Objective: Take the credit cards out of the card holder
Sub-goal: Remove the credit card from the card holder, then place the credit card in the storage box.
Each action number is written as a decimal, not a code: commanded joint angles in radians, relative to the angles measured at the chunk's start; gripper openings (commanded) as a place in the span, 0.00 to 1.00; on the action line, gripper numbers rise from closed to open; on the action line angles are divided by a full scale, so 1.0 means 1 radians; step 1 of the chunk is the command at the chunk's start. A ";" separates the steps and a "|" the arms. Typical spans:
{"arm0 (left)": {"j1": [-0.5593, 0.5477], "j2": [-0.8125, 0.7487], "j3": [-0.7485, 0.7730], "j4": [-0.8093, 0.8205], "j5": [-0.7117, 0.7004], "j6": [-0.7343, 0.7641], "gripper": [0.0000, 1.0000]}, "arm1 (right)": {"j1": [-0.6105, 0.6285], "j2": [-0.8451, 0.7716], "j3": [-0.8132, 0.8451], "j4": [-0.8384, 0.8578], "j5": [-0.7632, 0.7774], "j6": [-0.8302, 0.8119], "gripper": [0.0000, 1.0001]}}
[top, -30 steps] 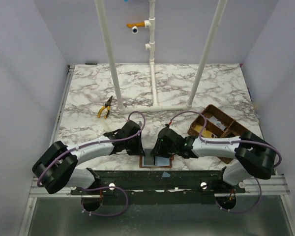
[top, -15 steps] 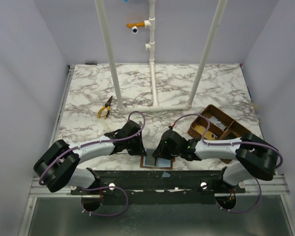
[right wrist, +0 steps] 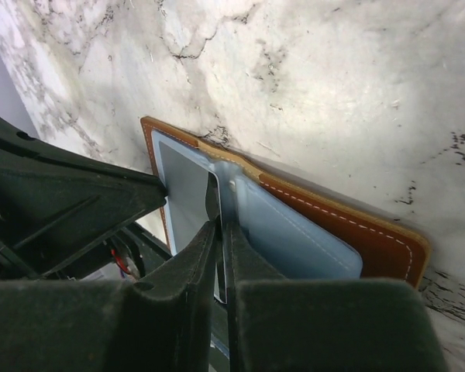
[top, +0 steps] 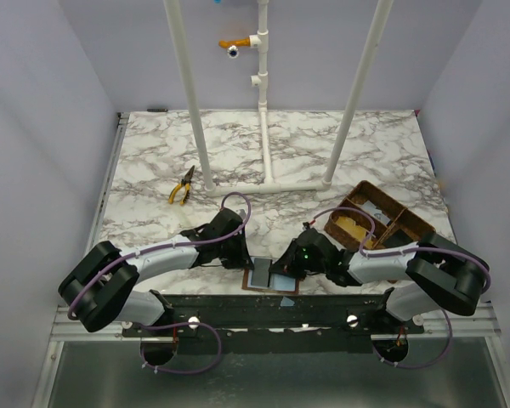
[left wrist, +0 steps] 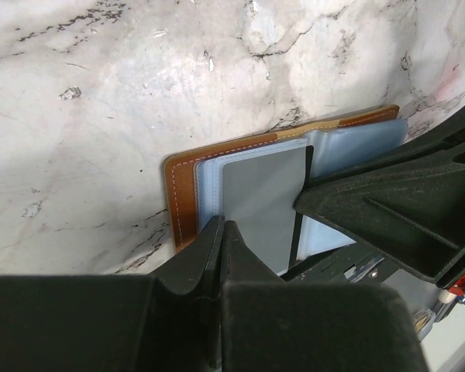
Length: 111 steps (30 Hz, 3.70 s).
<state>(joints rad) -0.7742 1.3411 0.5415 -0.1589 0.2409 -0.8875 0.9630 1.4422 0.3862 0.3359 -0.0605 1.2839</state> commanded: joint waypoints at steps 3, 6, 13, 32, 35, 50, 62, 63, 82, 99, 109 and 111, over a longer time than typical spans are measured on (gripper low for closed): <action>-0.002 0.021 -0.037 -0.044 -0.017 0.001 0.00 | -0.007 -0.025 -0.019 0.078 -0.038 0.009 0.10; -0.002 0.022 -0.036 -0.044 -0.017 -0.002 0.00 | -0.007 -0.023 -0.010 0.080 -0.044 0.004 0.09; -0.003 0.024 -0.037 -0.047 -0.019 -0.001 0.00 | -0.007 -0.002 -0.014 0.117 -0.056 0.003 0.09; 0.001 0.036 -0.030 -0.104 -0.091 -0.035 0.00 | -0.051 -0.104 -0.074 0.013 -0.006 -0.022 0.01; 0.003 0.040 -0.025 -0.107 -0.092 -0.033 0.00 | -0.056 -0.128 -0.079 -0.011 0.001 -0.030 0.01; 0.004 0.024 0.001 -0.120 -0.092 -0.024 0.00 | -0.073 -0.268 -0.066 -0.189 0.047 -0.074 0.01; 0.004 0.032 0.032 -0.128 -0.092 -0.014 0.00 | -0.081 -0.364 -0.032 -0.332 0.096 -0.100 0.01; 0.004 0.030 0.032 -0.128 -0.092 -0.013 0.00 | -0.082 -0.372 -0.032 -0.333 0.098 -0.103 0.01; 0.008 -0.019 0.108 -0.199 -0.103 0.034 0.00 | -0.087 -0.458 0.002 -0.448 0.122 -0.115 0.01; 0.186 -0.310 0.113 -0.085 0.298 0.060 0.66 | -0.099 -0.549 0.157 -0.460 0.068 -0.120 0.01; 0.236 -0.390 0.063 0.106 0.518 -0.048 0.66 | -0.109 -0.552 0.186 -0.258 -0.096 -0.063 0.01; 0.237 -0.393 0.054 0.144 0.545 -0.071 0.66 | -0.110 -0.544 0.180 -0.211 -0.126 -0.044 0.01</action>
<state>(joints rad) -0.5442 0.9710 0.6182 -0.1284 0.6662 -0.9043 0.8616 0.8963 0.5465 -0.0048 -0.0914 1.2011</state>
